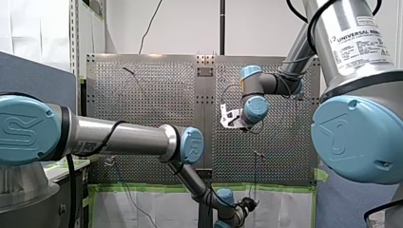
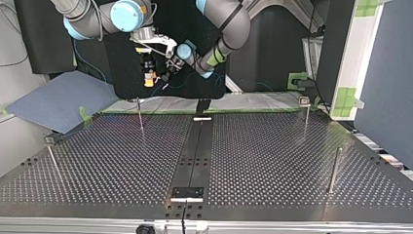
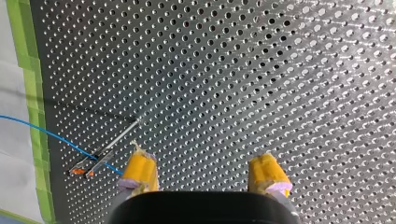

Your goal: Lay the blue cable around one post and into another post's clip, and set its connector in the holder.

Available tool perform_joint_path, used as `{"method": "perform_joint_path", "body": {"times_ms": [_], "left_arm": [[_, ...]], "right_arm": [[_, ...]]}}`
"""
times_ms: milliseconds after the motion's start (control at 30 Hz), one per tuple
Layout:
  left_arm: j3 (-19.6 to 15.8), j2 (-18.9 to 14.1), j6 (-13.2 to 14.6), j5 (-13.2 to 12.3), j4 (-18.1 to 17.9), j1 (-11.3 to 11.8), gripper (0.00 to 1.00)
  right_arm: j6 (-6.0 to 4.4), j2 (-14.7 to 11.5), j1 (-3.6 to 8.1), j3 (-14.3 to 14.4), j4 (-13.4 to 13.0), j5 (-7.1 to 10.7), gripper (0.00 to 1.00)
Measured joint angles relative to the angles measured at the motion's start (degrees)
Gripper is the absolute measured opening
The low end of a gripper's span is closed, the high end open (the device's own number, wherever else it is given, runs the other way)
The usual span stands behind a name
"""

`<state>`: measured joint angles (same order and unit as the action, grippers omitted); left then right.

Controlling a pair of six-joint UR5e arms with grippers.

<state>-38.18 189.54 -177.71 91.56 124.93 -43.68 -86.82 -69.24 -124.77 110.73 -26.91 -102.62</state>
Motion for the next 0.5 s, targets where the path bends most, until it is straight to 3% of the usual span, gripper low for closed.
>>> {"method": "perform_joint_path", "body": {"times_ms": [167,267,333,500], "left_arm": [[-0.1,-0.02,0.15,-0.08,-2.67,-0.27,0.22],[-0.14,-0.09,0.32,-0.07,-3.25,-0.28,0.16],[-0.25,-0.08,0.73,-0.01,-3.2,-0.27,0.0],[-0.71,-0.09,2.75,0.16,-2.96,-0.27,0.0]], "right_arm": [[0.15,0.01,0.0,-0.01,0.01,0.03,1.0],[0.2,0.01,0.0,0.05,-0.02,0.03,1.0],[0.24,0.01,0.0,0.12,-0.02,0.01,1.0],[0.37,0.02,0.0,0.39,-0.19,-0.04,1.0]]}}
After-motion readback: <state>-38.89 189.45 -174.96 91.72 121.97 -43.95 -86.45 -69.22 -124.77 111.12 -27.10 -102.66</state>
